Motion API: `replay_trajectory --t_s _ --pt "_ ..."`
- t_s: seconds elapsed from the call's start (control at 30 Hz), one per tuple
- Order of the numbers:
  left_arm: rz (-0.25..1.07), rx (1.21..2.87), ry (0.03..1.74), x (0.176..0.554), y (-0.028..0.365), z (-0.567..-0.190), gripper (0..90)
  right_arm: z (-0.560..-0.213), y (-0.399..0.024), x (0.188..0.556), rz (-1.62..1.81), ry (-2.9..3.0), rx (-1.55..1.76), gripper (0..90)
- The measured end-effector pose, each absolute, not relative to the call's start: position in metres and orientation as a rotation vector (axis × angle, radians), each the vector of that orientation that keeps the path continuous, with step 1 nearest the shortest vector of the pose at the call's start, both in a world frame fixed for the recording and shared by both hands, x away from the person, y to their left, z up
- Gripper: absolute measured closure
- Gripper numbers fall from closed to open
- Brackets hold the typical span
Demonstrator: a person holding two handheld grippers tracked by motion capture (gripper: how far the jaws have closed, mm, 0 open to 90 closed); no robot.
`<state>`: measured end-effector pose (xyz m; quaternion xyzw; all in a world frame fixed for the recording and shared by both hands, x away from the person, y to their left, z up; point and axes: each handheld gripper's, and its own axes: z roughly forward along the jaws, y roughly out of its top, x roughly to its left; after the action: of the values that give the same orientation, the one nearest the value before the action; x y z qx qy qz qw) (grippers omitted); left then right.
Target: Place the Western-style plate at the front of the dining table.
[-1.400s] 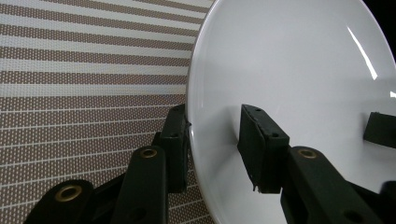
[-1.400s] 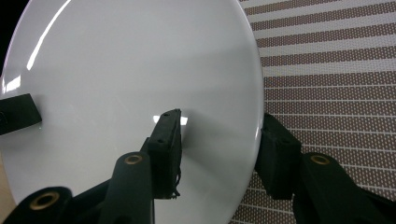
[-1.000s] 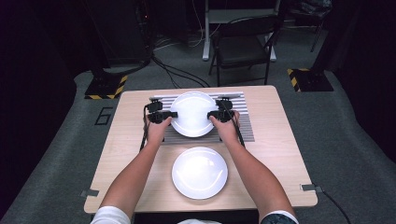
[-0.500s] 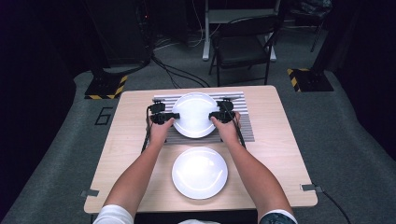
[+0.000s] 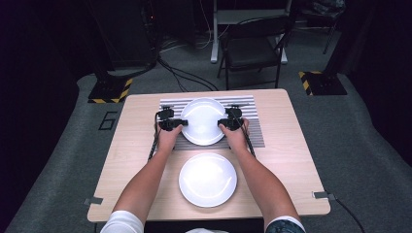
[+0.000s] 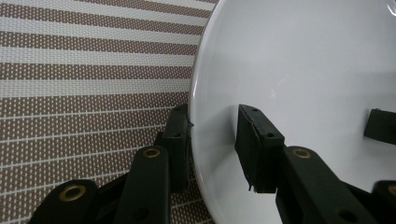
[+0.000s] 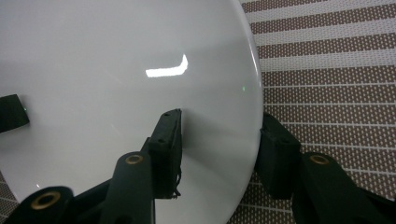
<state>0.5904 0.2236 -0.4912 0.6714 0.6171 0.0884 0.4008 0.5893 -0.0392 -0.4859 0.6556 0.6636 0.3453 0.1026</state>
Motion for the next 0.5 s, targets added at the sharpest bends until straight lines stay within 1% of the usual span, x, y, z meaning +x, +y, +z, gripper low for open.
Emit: replay_trajectory --t_s 0.13,0.5 --pt "0.225 1.707 1.563 0.591 0.223 -0.494 65.4 -0.488 -0.039 0.59 1.007 1.957 1.936 55.6" --pt "0.201 1.662 1.598 0.596 0.226 -0.502 64.4 -0.495 -0.038 0.593 1.021 1.968 1.969 55.5"
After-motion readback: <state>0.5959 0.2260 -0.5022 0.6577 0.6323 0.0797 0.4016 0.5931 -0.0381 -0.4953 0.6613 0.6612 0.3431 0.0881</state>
